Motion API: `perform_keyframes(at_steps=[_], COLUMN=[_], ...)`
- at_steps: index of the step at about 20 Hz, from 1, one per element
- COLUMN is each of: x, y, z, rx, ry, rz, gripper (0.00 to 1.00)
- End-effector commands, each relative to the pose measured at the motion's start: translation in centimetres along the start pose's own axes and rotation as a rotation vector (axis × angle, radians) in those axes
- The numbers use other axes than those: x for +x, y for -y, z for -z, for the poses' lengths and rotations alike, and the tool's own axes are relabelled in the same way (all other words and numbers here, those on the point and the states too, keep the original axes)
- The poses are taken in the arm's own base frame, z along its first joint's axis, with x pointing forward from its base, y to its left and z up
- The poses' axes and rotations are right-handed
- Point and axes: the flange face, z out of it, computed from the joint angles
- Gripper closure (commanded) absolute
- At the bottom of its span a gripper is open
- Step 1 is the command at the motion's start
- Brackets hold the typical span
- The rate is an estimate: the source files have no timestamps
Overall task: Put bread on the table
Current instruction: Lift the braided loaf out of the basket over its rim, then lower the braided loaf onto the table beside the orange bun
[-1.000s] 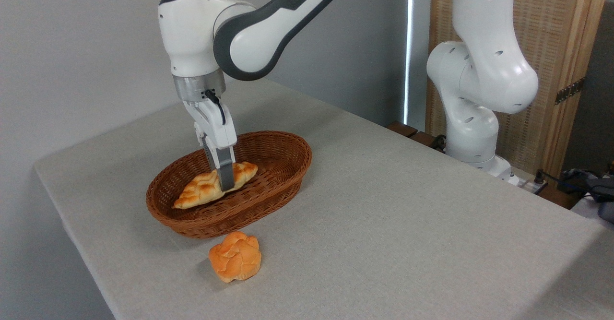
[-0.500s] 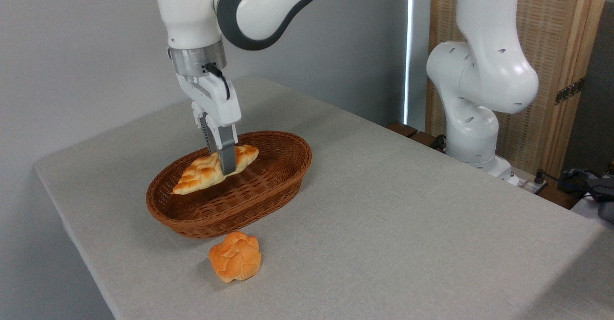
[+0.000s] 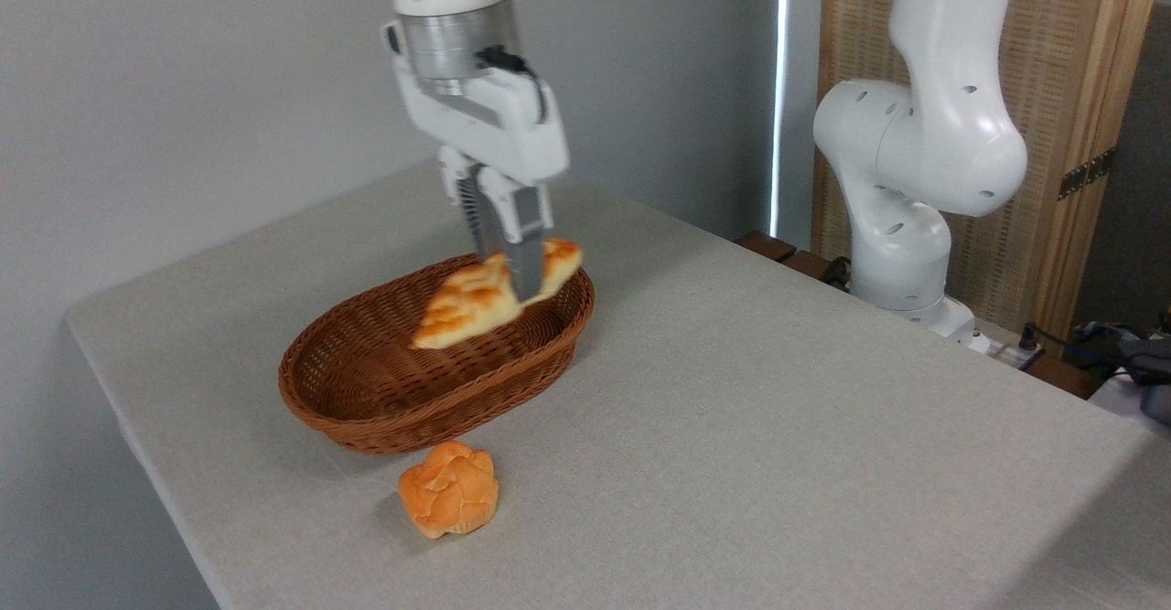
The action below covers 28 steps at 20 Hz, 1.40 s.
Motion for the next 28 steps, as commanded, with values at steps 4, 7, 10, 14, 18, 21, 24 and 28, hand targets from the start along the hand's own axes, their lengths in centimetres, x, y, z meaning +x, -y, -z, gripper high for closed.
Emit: perform_keyframes(at_steps=[4, 7, 10, 14, 18, 21, 24, 28], x=[-5.9, -6.4, -6.5, -6.1, -6.1, -6.2, -6.5, -6.7], y=[2.3, 2.3, 2.1, 2.1, 2.4, 2.5, 2.5, 2.6], z=[-3.0, -5.2, -7.3, -8.8, -9.4, -9.5, -9.8, -10.0], rx=[-0.053, -0.056, -0.052, -0.039, -0.012, -0.006, 0.002, 0.002], ry=[0.032, 0.072, 0.085, 0.073, 0.085, 0.096, 0.116, 0.123], rz=[-0.049, -0.070, -0.084, -0.091, -0.120, -0.128, -0.143, -0.144], gripper=[0.59, 0.58, 0.57, 0.38, 0.32, 0.27, 0.24, 0.12])
